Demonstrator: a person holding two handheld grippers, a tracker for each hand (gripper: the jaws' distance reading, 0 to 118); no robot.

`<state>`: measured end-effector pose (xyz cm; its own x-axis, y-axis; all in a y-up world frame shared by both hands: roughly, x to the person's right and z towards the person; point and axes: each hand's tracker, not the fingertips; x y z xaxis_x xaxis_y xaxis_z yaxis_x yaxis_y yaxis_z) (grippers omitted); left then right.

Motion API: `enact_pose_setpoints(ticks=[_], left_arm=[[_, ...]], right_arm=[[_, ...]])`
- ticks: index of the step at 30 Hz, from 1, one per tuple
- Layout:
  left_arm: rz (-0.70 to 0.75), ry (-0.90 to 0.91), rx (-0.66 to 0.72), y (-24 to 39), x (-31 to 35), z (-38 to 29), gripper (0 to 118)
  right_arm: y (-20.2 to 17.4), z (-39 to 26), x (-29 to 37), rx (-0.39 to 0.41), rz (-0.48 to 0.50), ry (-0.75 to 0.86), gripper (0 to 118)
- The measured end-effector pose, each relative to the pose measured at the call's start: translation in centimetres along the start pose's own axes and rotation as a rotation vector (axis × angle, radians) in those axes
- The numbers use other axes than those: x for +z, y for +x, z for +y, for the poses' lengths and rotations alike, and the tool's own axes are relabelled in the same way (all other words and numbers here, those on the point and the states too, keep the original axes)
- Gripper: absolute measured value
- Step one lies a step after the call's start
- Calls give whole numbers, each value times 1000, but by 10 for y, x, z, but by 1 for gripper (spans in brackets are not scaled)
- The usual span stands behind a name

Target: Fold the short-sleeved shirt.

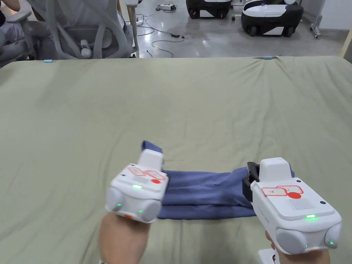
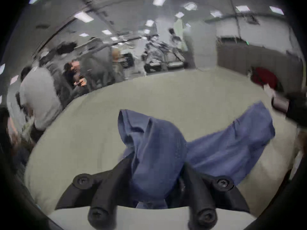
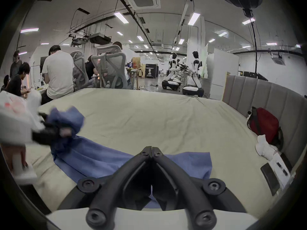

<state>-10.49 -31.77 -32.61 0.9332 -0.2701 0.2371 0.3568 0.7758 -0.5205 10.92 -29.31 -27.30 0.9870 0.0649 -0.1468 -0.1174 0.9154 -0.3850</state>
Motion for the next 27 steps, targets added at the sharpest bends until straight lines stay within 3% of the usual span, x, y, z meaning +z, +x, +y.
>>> enact_pose_setpoints(ticks=[3,4,5,6,7,9,10,14,15,16,17,19,21,23,27], left_arm=[[30,-97,-220,47,-22,-13,13],[30,-121,-244,52,-28,-17,21],[27,-133,-232,56,-34,-23,37],[22,-118,-206,49,-33,-25,37],[-7,-87,-126,41,-28,-22,44],[-104,-32,49,18,-6,-8,82],[-137,0,129,5,3,-3,92],[-202,93,443,-50,35,10,92],[-212,71,509,-61,35,9,90],[-214,41,552,-69,31,6,80],[-216,32,576,-70,27,3,59],[-178,1,573,-68,15,-3,0],[-169,-55,564,-54,-5,-11,0],[-302,-110,575,-40,-19,-14,0],[-375,-125,480,10,-35,-9,0]], right_arm=[[8,0,4,-14,11,1,0],[10,0,6,-14,14,1,0],[12,-1,9,-14,15,9,0],[15,0,11,-14,15,16,0],[17,1,13,-17,17,20,0],[22,2,15,-29,26,30,0],[23,3,14,-32,30,33,0],[25,6,15,-53,49,45,0],[24,6,15,-56,51,48,0],[24,5,15,-59,56,48,0],[24,5,15,-65,61,50,0],[23,3,14,-71,65,49,0],[24,1,14,-77,68,45,0],[25,-2,12,-78,65,40,0],[29,-3,10,-82,56,34,0]])
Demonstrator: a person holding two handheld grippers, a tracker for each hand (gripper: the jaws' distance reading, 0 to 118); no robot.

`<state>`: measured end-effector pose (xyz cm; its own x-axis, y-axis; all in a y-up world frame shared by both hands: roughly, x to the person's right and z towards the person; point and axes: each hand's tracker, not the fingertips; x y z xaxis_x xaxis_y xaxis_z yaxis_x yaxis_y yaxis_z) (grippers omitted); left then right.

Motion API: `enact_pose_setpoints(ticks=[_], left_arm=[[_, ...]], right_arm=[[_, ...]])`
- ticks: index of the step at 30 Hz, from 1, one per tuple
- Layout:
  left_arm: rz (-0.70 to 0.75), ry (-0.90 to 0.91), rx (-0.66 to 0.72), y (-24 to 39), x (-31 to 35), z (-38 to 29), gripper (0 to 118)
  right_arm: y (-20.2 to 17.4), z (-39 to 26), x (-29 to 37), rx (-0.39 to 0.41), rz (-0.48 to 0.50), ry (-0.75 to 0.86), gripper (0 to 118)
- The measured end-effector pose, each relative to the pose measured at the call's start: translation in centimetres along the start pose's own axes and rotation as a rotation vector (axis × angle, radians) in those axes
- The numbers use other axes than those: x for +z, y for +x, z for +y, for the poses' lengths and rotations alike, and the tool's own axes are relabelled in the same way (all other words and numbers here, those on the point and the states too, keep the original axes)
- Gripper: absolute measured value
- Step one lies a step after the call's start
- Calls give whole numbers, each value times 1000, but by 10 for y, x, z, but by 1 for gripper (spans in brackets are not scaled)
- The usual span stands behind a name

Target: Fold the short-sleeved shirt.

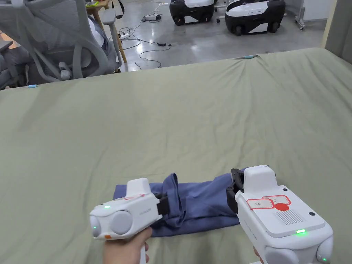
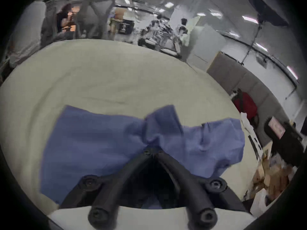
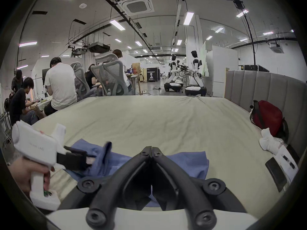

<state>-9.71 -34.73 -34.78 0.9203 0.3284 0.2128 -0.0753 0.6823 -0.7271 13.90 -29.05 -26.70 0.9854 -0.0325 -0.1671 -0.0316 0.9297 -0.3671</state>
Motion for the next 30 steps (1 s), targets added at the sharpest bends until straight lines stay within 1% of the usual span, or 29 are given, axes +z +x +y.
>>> enact_pose_setpoints(ticks=[1,3,5,6,8,11,12,13,14,15,16,17,18,19,21,22,23,24,25,26,27,28,29,30], left_arm=[[-32,-2,-2,8,-5,-1,0],[-42,-4,-16,20,-6,-2,0],[16,1,-65,24,-4,-1,0],[15,15,-53,19,1,2,0],[8,102,24,4,29,9,0],[87,184,27,-30,73,10,0],[114,184,72,-49,85,6,0],[126,176,148,-69,95,2,0],[118,192,205,-83,102,-1,0],[108,221,258,-96,109,-6,3],[104,237,270,-104,114,-11,29],[109,236,283,-109,115,-14,63],[107,237,312,-116,114,-16,94],[80,242,382,-124,111,-20,118],[-14,250,549,-142,101,-27,114],[-84,229,629,-148,91,-29,115],[-199,185,721,-154,76,-33,114],[-282,158,783,-157,60,-38,114],[-332,180,821,-156,49,-42,114],[-350,227,813,-146,42,-40,113],[-360,235,813,-141,38,-36,110],[-346,218,812,-139,33,-31,84],[-327,200,817,-135,27,-26,42],[-291,166,817,-130,23,-23,17]], right_arm=[[0,0,0,3,-1,-2,0],[1,0,-1,8,-2,-8,0],[0,0,-3,19,-3,-12,0],[-1,0,-3,22,-2,-13,0],[-2,0,-4,27,1,-18,0],[-8,-5,-3,65,-6,-11,0],[-9,-5,-2,69,-6,-10,0],[-8,-6,-3,68,-6,-3,0],[-8,-7,-3,65,-7,-3,0],[-8,-7,-5,64,-6,-12,0],[-9,-7,-6,60,-6,-12,0],[-9,-8,-7,55,-6,-9,0],[-10,-8,-7,52,-4,-9,0],[-11,-7,-7,53,-5,-8,0],[-13,-8,-5,60,-13,5,0],[-13,-8,-5,62,-13,9,0],[-13,-8,-5,63,-12,12,0],[-12,-9,-5,65,-11,12,0],[-12,-9,-6,66,-7,7,0],[-11,-10,-8,63,-4,4,0],[-10,-11,-10,63,-4,0,0],[-9,-11,-11,63,-4,-2,0],[-8,-11,-12,61,2,-6,0],[-8,-11,-12,61,3,-8,0]])
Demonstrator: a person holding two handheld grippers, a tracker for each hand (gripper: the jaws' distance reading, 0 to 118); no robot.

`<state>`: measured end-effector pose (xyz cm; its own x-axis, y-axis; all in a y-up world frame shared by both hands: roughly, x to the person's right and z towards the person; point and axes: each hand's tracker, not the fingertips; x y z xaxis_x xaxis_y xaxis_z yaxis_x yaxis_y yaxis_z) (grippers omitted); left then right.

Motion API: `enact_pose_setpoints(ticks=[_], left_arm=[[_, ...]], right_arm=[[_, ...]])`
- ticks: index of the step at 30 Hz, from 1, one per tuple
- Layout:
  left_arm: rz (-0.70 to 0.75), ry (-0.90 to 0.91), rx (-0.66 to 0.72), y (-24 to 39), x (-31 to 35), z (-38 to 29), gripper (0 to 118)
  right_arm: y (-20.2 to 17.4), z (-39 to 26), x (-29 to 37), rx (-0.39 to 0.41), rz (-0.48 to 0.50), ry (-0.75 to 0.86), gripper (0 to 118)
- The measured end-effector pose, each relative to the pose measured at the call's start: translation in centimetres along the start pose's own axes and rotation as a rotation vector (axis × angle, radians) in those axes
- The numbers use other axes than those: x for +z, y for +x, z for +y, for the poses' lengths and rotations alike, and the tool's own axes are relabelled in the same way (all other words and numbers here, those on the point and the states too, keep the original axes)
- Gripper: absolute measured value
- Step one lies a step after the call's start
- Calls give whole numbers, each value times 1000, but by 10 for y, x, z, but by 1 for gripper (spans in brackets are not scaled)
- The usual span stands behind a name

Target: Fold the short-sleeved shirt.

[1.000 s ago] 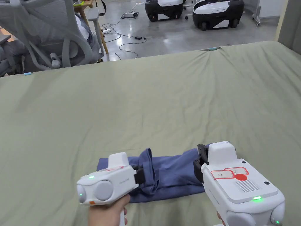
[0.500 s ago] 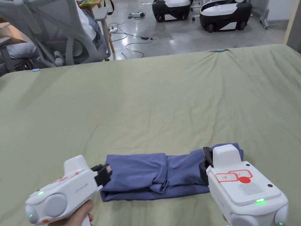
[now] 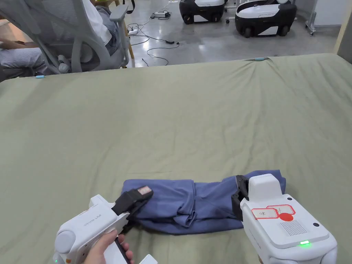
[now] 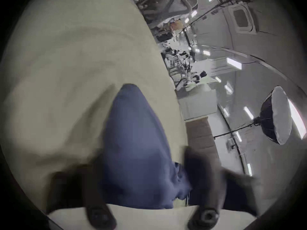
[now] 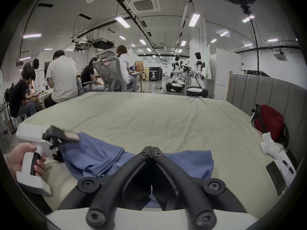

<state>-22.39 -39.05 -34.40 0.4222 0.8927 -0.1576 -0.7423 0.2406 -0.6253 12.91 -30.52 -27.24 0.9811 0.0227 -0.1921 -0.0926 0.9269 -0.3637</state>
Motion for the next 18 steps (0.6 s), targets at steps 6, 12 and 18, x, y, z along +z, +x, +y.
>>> enact_pose_setpoints(ticks=[6,12,18], left_arm=[[113,62,-144,8,15,10,15],[410,205,-617,39,66,32,15],[472,213,-1009,100,47,-25,15]], right_arm=[[-1,0,-1,0,-4,0,0],[-1,1,-2,-7,-1,-2,0],[-4,0,-7,6,-6,-31,0]])
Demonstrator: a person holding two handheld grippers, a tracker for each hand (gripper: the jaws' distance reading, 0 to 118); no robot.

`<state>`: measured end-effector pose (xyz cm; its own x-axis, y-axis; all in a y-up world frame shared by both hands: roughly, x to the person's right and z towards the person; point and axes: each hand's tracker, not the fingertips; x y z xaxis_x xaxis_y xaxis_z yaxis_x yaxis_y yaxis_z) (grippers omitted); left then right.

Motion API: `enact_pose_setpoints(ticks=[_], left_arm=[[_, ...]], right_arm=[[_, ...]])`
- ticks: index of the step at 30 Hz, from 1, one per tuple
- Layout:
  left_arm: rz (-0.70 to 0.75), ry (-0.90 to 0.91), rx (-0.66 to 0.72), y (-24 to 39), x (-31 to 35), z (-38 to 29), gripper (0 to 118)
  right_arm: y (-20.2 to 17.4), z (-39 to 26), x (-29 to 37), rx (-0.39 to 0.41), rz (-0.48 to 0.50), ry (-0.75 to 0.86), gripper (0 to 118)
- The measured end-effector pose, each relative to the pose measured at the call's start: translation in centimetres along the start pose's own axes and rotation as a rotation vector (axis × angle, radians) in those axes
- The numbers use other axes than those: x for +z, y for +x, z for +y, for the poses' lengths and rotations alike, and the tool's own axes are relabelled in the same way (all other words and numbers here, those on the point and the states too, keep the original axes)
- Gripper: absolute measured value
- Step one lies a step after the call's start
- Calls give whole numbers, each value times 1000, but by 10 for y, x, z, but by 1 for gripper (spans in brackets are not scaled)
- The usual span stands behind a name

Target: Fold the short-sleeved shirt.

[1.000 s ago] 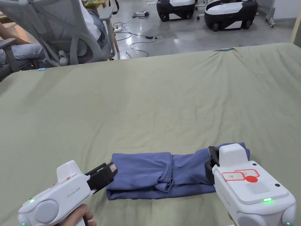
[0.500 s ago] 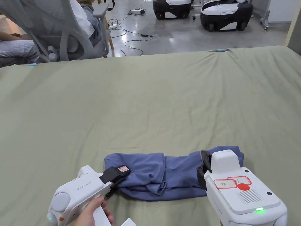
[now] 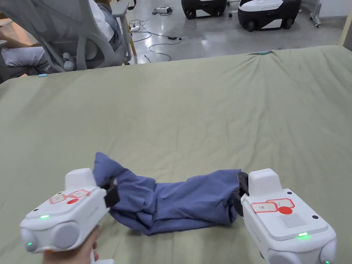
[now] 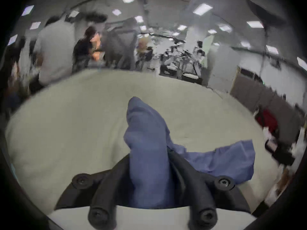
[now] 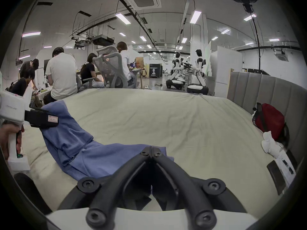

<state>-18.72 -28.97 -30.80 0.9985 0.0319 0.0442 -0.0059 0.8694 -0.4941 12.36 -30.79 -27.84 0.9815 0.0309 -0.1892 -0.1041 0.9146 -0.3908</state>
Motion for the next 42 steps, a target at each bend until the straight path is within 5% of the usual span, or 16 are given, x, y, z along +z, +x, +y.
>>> enact_pose_setpoints(ticks=[8,13,15,16,18,22,25,27,30,31,36,42], left_arm=[[-107,-27,-466,175,-25,-13,14],[-111,-91,-527,220,-52,-38,16],[-147,-96,-530,221,-51,-43,33],[-183,-99,-517,219,-49,-42,58],[-248,-93,-408,206,-35,-28,81],[-348,35,-106,161,3,14,82],[-391,-63,137,123,-6,28,85],[-423,-136,260,112,-22,22,81],[-555,-275,310,125,-50,-1,5],[-525,-310,280,134,-55,-9,0],[-637,-377,302,177,-69,-34,0],[-613,-256,322,139,-37,-11,0]], right_arm=[[25,3,13,-90,-151,51,0],[39,5,20,-72,-232,70,0],[45,4,21,-85,-230,70,0],[48,4,20,-101,-222,66,0],[50,3,19,-110,-216,57,0],[49,1,18,-113,-195,49,0],[46,1,15,-105,-149,21,0],[41,0,12,-84,-149,9,0],[36,1,13,-59,-144,13,0],[35,0,13,-53,-143,13,0],[38,-1,10,-53,-138,-6,0],[37,5,-10,-114,36,-139,0]])
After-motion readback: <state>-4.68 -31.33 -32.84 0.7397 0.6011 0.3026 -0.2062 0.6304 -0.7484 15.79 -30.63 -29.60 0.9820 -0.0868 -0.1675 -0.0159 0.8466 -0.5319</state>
